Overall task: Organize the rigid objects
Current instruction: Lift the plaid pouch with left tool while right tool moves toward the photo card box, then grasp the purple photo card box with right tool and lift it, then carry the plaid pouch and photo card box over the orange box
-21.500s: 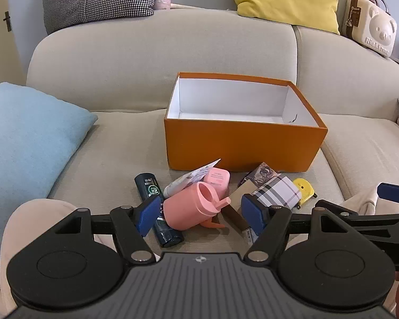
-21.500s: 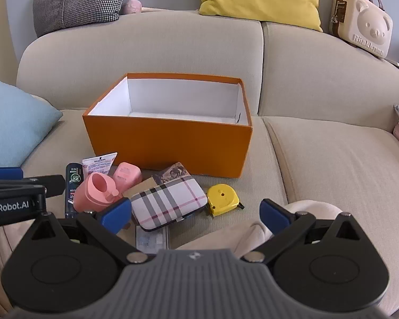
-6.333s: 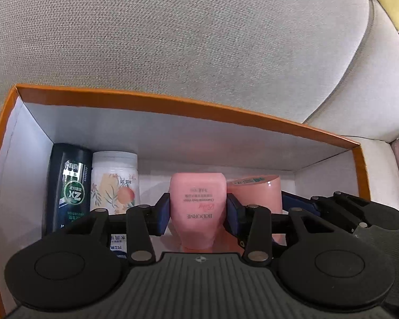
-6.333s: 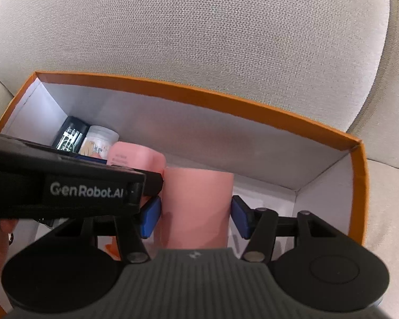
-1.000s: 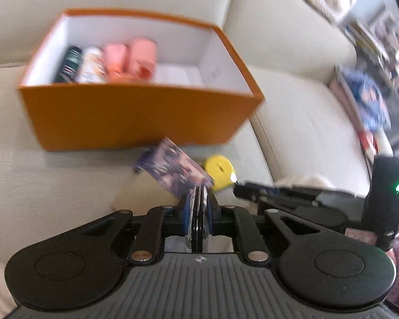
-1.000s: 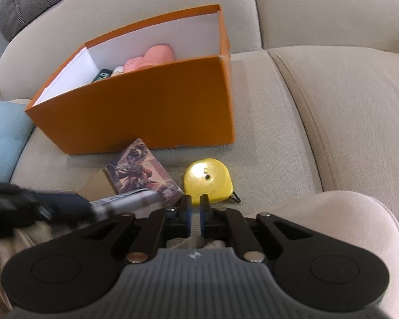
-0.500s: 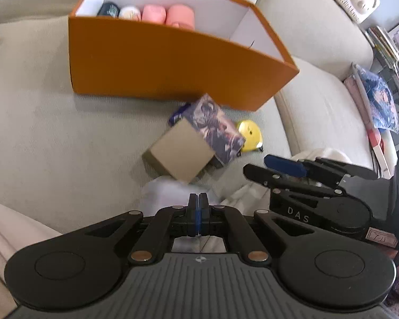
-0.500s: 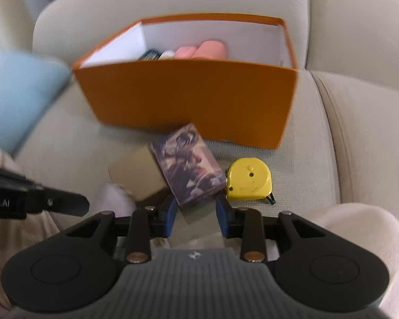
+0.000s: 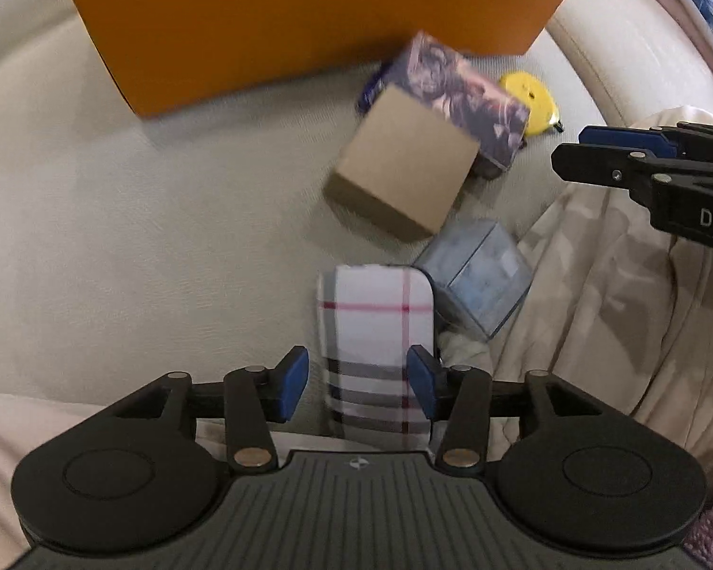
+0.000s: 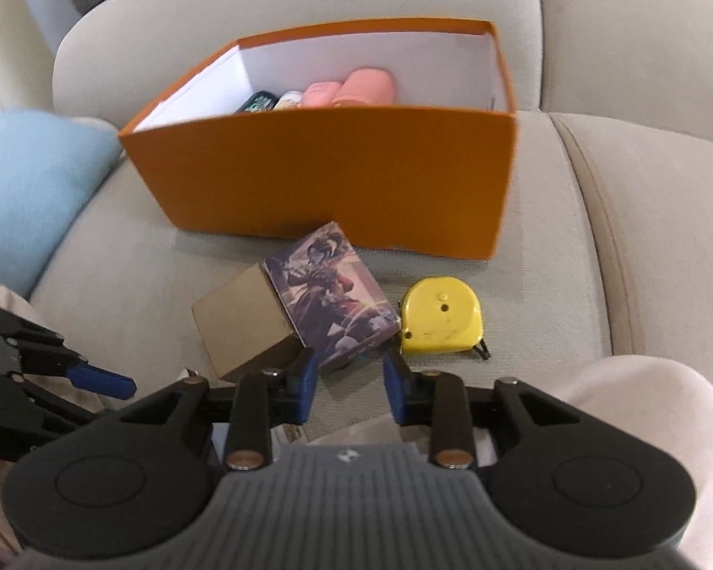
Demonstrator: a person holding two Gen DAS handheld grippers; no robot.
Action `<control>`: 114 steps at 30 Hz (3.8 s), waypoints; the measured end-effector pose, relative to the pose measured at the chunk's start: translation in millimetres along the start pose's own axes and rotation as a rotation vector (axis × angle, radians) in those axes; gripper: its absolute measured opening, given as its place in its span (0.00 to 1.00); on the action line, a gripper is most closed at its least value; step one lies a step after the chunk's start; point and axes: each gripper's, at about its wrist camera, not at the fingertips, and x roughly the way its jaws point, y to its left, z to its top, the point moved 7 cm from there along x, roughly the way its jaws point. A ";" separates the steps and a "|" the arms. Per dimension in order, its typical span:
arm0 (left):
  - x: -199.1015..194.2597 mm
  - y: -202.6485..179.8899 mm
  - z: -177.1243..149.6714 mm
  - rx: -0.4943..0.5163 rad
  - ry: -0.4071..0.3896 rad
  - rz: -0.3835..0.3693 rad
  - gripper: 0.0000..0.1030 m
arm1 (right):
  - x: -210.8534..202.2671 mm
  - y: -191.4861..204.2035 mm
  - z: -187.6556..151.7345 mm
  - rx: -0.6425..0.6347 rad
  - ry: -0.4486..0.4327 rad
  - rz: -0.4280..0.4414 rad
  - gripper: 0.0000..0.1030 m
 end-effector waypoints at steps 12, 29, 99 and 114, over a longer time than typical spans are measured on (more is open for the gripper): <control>12.0 -21.6 -11.3 0.044 -0.013 0.112 0.70 | 15.9 -0.8 0.0 -0.014 0.030 -0.012 0.36; -34.2 15.2 -22.1 -0.132 -0.125 0.123 0.22 | 25.7 13.9 6.8 -0.112 0.071 -0.033 0.39; -105.5 51.9 2.5 -0.400 -0.408 -0.073 0.19 | 14.0 21.6 54.2 0.103 0.031 -0.011 0.22; -164.6 20.9 103.8 -0.272 -0.506 -0.172 0.19 | -63.2 -4.9 142.4 0.197 -0.154 0.025 0.22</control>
